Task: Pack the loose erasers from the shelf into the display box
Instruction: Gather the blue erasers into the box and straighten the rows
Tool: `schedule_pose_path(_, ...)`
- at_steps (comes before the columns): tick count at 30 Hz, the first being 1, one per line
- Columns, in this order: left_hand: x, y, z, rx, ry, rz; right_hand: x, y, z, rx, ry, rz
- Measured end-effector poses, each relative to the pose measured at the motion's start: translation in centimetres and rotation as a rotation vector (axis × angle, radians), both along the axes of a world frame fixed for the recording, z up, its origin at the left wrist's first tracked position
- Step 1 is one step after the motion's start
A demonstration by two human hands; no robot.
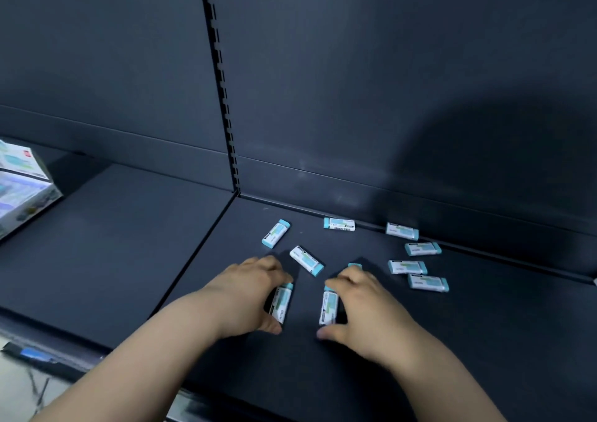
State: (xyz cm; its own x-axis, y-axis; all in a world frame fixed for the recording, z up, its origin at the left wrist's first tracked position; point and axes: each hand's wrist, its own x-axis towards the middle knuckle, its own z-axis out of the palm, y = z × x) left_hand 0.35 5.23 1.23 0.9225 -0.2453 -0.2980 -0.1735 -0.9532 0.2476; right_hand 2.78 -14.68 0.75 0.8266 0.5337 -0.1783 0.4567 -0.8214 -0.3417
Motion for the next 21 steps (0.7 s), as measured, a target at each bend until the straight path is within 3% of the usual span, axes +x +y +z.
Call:
schedule_pose_path(11,-1.1,5.7,0.3,-0.157,-0.217,0.009,-1.7,6.3,0.5,0.359,0.056,-0.050)
schedule_pose_path(21,-4.2,27.1,0.8,-0.106,-0.429,-0.043,-5.9,28.4,-0.1,0.568,-0.062,-0.159)
